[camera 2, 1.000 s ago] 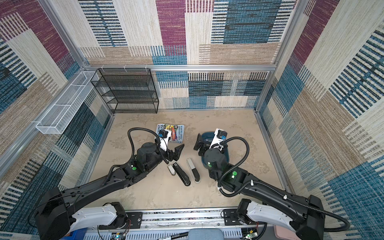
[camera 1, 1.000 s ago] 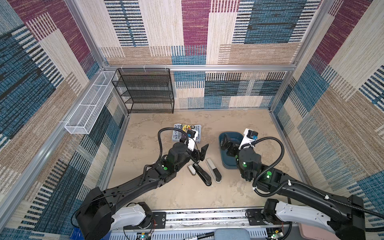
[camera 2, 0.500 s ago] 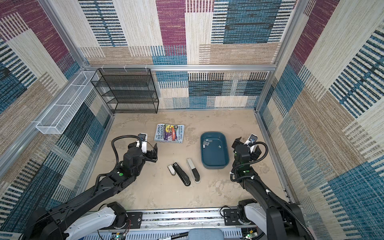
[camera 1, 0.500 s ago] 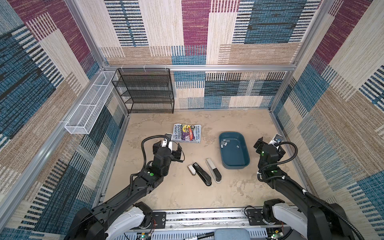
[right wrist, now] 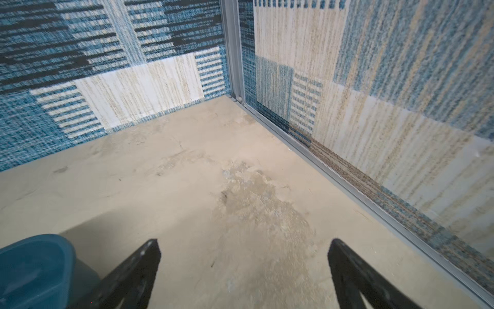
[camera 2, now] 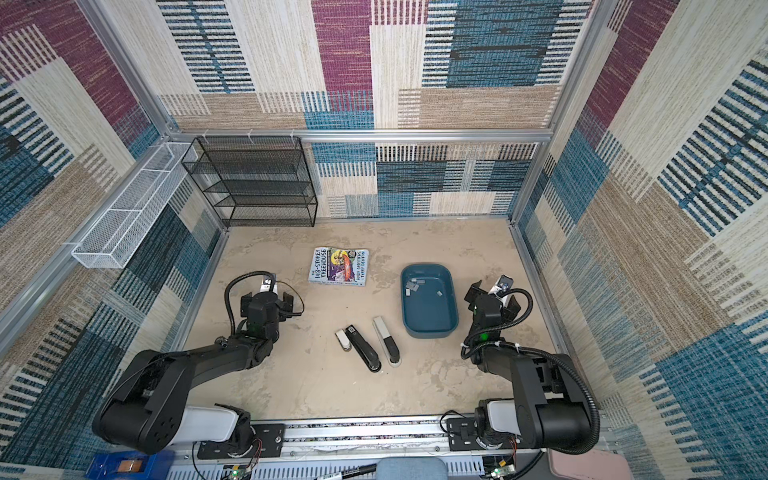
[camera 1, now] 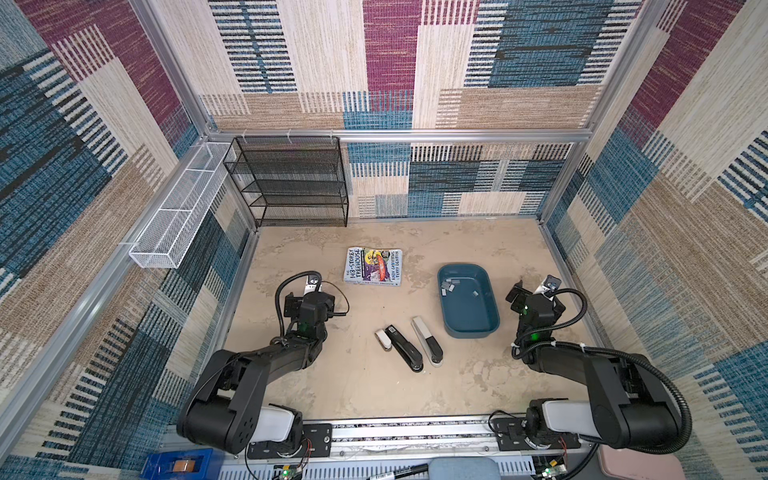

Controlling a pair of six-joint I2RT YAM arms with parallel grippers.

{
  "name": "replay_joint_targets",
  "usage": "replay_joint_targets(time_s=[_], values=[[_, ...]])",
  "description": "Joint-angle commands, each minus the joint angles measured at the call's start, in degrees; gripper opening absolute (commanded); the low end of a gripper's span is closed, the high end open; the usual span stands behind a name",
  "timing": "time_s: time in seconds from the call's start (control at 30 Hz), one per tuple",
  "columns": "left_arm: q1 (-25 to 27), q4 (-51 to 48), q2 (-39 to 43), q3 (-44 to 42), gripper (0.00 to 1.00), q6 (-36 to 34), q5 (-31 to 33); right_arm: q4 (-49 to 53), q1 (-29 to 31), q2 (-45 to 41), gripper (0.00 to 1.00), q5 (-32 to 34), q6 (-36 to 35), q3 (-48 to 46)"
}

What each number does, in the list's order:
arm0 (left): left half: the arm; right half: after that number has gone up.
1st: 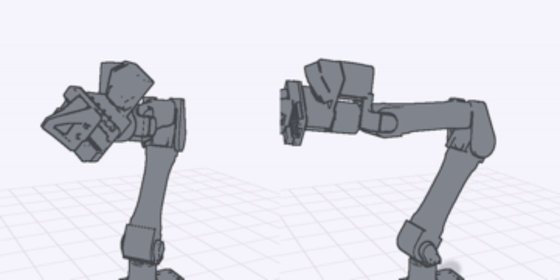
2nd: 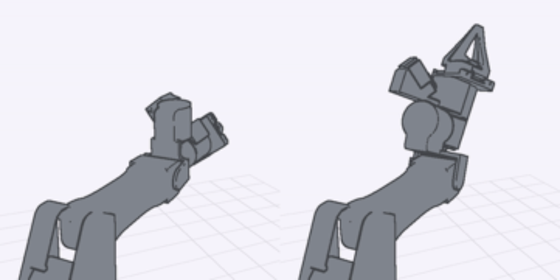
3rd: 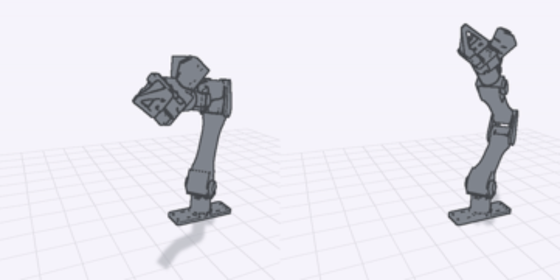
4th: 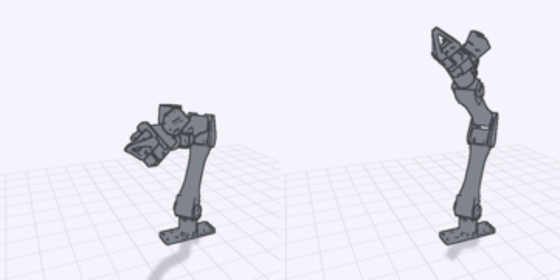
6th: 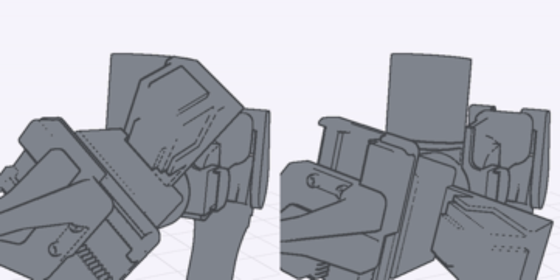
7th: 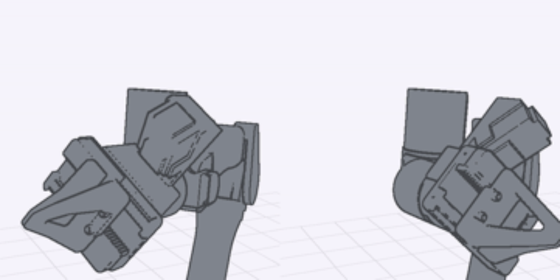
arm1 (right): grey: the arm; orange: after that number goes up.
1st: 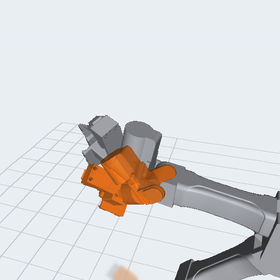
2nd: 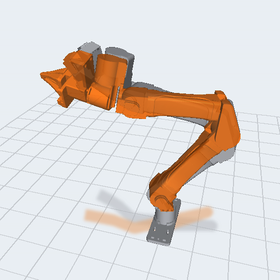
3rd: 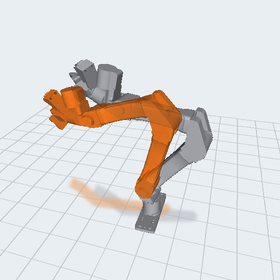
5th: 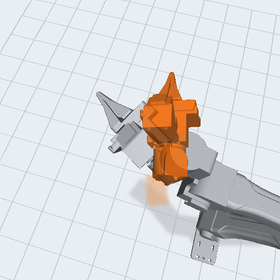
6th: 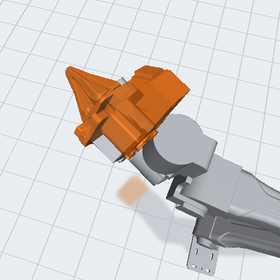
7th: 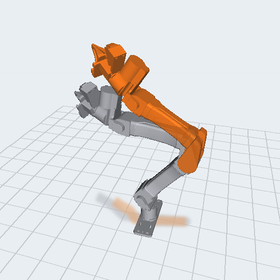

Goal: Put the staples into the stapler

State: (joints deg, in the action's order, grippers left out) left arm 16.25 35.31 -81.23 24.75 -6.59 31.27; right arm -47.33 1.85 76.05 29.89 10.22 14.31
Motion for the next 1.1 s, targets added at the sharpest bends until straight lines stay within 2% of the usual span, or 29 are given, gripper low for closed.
replay_joint_targets(time_s=[0.0, 0.07, 0.1, 0.17, 0.2, 0.23, 0.37, 0.53, 0.57, 0.67, 0.73, 0.8, 0.83, 1.07], values=[[-0.3, 8.6, -3.1, 0.5, 0.93, -7.9, -3.4, -12.8, 0.0, 0.8, 1.00, -5.0, -2.9, -1.7], [-0.6, 9.8, -3.5, 0.2, 0.93, -6.5, -4.3, -19.0, 0.0, 2.6, 1.00, -7.3, -4.1, -3.2], [-2.0, 11.9, -3.7, -0.8, 0.94, -5.9, -8.8, -23.4, 0.0, 5.4, 1.00, -7.5, -4.6, -3.7], [-3.0, 10.2, -4.2, 0.2, 0.95, -4.7, -8.0, -18.2, -0.2, 7.0, 1.00, -12.7, -6.2, -0.5], [-3.9, 9.2, -4.3, 0.9, 0.95, -3.7, -9.2, -20.4, -0.2, 8.7, 1.00, -13.9, -7.6, -0.1], [-4.5, 8.7, -4.3, 1.1, 0.96, -3.2, -9.9, -18.2, -0.2, 8.5, 1.00, -15.8, -8.0, 0.6], [-8.4, 6.6, -4.0, 1.7, 0.97, 0.5, -13.8, -17.8, -0.2, 10.0, 1.00, -18.1, -9.1, 1.8], [-13.7, 13.3, -5.2, -3.0, 0.97, 5.4, -21.2, -19.2, -0.3, 10.0, 1.00, -20.8, -10.0, 1.1], [-14.1, 18.2, -7.6, -3.4, 0.97, 5.2, -20.7, -19.5, -0.3, 9.8, 1.00, -21.0, -10.0, 0.8], [-14.1, 11.4, -5.8, -1.5, 0.98, 5.1, -22.7, -21.4, -0.4, 10.0, 1.00, -21.9, -10.3, -0.2], [-14.1, 16.4, -7.0, -2.6, 0.99, 4.7, -22.1, -23.8, -0.6, 10.3, 1.00, -24.0, -10.6, -1.4], [-14.1, 13.1, -6.5, -1.7, 0.99, 5.4, -21.6, -29.8, -0.6, 12.7, 1.00, -25.2, -11.5, -3.4], [-14.1, 14.5, -6.8, -2.0, 0.99, 5.2, -21.5, -27.1, -0.6, 11.7, 1.00, -25.4, -11.3, -3.1], [-14.1, 14.2, -6.7, -1.9, 0.99, 5.4, -21.4, -28.3, -0.7, 12.1, 1.00, -25.4, -11.4, -3.1]])
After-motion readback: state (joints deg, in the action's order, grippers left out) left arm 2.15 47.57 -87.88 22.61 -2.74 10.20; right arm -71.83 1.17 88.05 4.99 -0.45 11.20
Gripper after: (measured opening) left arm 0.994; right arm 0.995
